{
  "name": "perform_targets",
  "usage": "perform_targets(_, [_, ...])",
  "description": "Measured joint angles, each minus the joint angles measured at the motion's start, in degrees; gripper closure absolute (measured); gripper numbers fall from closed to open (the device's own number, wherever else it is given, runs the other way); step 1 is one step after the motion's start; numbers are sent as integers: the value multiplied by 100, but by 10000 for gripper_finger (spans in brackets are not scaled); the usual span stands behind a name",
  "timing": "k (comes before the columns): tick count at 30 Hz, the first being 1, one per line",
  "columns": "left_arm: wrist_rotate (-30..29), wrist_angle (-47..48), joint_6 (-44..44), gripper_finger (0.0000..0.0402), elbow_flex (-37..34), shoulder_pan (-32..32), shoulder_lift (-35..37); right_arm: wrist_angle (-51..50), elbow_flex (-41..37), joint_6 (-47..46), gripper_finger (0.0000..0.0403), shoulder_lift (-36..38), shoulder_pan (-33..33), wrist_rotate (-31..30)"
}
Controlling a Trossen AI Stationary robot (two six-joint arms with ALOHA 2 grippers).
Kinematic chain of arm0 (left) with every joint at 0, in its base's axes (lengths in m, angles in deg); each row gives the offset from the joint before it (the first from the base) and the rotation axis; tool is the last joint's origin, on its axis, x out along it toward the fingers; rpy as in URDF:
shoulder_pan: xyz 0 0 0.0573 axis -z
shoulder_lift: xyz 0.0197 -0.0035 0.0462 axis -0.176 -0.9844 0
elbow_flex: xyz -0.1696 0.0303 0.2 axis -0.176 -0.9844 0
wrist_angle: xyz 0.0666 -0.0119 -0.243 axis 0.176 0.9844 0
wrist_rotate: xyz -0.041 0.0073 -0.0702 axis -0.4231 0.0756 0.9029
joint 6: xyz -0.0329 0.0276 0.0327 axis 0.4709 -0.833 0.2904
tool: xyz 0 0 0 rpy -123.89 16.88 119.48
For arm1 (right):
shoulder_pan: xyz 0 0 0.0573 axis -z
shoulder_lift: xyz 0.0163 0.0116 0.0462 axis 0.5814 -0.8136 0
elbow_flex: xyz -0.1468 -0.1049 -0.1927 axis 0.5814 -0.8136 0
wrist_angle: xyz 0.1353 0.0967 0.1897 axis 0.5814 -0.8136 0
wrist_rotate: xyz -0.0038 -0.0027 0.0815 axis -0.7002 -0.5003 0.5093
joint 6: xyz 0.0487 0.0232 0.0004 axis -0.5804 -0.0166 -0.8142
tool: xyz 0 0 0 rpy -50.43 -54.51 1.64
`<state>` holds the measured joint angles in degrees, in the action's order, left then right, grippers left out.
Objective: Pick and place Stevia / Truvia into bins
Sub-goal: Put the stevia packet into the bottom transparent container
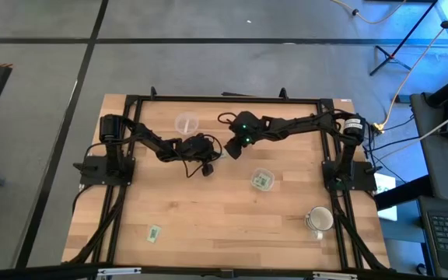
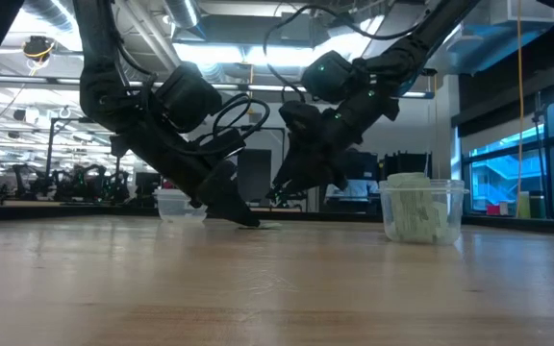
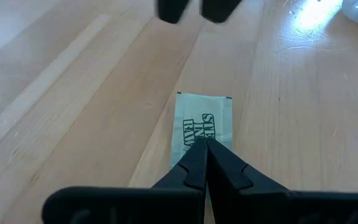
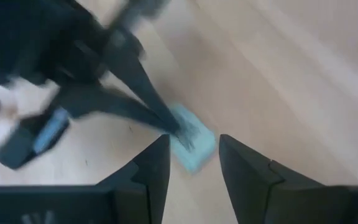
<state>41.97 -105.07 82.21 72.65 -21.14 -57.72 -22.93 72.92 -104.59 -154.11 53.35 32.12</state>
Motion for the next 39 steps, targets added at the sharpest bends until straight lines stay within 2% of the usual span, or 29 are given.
perform_targets(4, [0, 0, -3, 399, 0, 0, 0, -601, -2, -284, 261, -10, -6, -7])
perform_targets(8, [0, -2, -49, 400, 0, 0, 0, -535, -15, -451, 261, -158, -103, -67])
perform_targets(13, [9, -22, -48, 399, 9, 0, 2, -611, 302, -590, 261, -394, -123, -106])
perform_targets(23, [47, -10, -48, 400, 9, 0, 9, -1495, 1047, -735, 261, -916, -135, -137])
perform_targets(39, [170, 411, -46, 400, 26, -2, 39, -1344, 1014, -1030, 261, -914, -81, -178])
